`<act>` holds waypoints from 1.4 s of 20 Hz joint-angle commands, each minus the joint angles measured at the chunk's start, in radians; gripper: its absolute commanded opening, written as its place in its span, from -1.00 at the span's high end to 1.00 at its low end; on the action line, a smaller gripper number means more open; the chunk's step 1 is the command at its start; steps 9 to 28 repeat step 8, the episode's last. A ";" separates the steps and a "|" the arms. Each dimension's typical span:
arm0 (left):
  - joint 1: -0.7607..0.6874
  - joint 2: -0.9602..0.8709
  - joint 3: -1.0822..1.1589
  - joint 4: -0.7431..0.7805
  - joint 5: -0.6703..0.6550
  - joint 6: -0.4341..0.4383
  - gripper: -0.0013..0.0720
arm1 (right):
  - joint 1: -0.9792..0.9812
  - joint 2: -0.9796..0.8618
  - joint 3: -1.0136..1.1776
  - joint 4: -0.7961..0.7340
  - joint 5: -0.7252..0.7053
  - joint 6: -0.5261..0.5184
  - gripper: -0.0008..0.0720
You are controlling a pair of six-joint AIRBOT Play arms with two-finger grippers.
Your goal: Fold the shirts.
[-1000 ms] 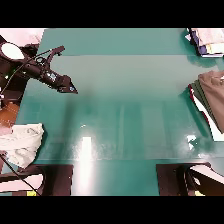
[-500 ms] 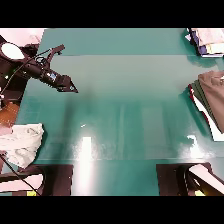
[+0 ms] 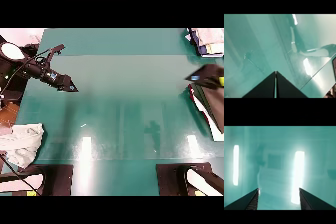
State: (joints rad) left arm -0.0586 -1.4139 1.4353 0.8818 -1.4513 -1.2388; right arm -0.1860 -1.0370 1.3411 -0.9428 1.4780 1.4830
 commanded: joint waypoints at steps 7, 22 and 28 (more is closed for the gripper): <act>0.000 0.000 0.000 0.000 0.001 0.000 0.84 | 0.399 0.001 0.001 0.006 -0.184 0.001 0.93; 0.000 0.000 0.000 0.000 0.002 0.000 0.84 | 0.400 0.001 0.001 0.007 -0.182 0.001 0.93; 0.000 0.000 0.000 0.000 0.002 0.000 0.84 | 0.400 0.001 0.001 0.007 -0.182 0.001 0.93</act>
